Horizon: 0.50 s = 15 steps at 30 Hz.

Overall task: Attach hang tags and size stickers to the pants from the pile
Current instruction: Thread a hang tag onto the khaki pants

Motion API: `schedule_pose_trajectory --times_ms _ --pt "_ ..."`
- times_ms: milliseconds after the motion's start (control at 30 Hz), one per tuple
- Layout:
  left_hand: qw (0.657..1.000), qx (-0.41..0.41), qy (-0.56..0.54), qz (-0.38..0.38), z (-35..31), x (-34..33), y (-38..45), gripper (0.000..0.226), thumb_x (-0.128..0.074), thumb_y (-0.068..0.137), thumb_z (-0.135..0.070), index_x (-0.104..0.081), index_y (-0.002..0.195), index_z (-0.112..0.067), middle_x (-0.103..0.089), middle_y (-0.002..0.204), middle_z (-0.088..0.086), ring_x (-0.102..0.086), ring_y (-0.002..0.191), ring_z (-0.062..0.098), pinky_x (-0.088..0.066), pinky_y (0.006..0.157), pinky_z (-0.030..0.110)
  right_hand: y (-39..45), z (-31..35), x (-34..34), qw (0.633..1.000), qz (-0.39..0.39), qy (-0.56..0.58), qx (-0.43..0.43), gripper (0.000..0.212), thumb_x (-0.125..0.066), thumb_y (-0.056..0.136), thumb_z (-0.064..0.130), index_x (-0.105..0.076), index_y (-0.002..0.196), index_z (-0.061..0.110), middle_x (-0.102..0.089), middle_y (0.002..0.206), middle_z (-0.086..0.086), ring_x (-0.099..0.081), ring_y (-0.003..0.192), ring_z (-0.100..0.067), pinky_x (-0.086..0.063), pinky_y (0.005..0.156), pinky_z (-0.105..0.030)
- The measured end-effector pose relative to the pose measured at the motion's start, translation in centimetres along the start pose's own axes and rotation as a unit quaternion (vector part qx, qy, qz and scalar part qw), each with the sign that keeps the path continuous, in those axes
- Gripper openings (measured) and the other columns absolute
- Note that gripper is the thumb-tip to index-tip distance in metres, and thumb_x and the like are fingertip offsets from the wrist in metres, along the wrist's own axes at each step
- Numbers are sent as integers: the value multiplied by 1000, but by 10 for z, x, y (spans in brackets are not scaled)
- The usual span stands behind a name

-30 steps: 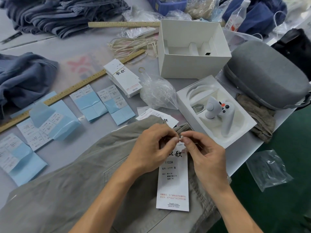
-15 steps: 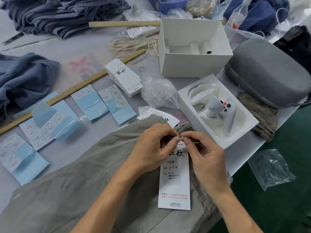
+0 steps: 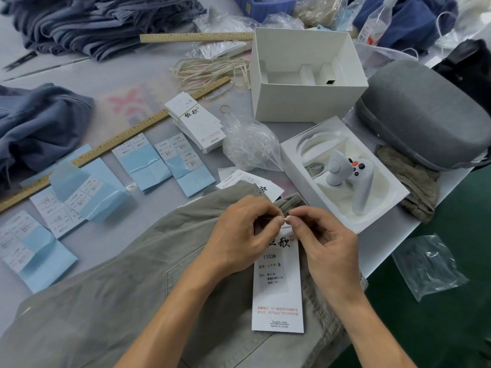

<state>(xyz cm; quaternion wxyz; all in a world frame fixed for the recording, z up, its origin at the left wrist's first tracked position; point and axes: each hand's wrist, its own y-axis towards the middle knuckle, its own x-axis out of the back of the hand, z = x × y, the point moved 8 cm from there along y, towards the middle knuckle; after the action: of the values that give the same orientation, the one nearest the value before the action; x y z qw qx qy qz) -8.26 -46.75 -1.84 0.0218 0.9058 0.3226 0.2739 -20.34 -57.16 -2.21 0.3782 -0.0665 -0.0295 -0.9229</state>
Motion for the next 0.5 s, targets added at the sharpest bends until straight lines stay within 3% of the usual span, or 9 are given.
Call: schedule_pose_trajectory --times_ms 500 --pt "997 42 -67 -21 9 4 1 8 -65 94 -21 -71 89 -20 -67 79 -14 -61 73 8 -42 66 16 3 -5 1 997 -9 68 -34 11 -72 93 9 -73 95 21 -78 88 -9 -75 81 -22 -58 75 -23"
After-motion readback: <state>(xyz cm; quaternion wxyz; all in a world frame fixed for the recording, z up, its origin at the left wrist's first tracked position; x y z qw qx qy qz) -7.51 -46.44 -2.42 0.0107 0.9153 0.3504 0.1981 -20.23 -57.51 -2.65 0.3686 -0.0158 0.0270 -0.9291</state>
